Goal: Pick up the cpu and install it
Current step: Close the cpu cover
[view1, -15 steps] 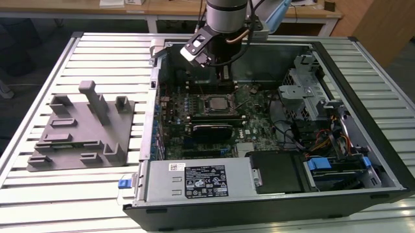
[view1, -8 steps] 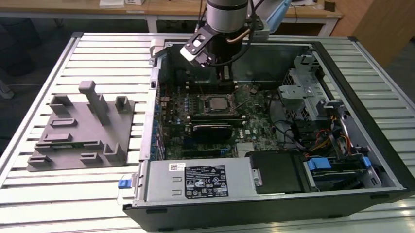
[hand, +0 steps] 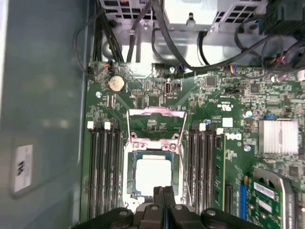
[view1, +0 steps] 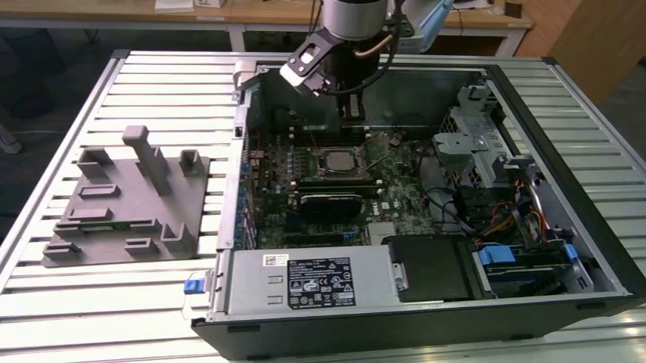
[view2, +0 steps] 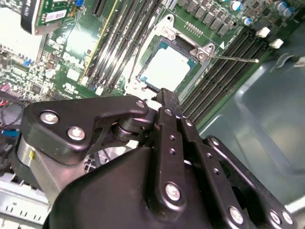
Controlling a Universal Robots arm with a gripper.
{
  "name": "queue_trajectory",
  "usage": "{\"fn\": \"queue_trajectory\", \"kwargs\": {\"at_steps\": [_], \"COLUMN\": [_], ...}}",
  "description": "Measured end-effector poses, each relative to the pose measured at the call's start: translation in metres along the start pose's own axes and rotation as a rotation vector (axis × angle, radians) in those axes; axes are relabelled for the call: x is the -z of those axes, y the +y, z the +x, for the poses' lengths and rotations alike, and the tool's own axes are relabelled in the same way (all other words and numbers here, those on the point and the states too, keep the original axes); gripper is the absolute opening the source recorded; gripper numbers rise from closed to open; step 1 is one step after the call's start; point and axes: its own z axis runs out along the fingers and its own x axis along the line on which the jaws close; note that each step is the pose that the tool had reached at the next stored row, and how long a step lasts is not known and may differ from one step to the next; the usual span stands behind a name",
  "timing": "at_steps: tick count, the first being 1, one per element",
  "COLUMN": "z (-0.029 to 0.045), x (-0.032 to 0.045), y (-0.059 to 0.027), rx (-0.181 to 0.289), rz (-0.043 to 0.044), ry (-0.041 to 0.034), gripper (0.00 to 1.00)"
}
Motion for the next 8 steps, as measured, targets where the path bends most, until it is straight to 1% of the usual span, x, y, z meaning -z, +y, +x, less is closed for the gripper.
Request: {"fn": "queue_trajectory", "kwargs": {"at_steps": [4,8], "z": [0.0,0.0], "x": [-0.0001,-0.0007], "y": [0.0013,0.009], "rx": [0.0,0.0], "rz": [0.0,0.0], "ry": [0.0002,0.0], "gripper": [0.11,0.11]}}
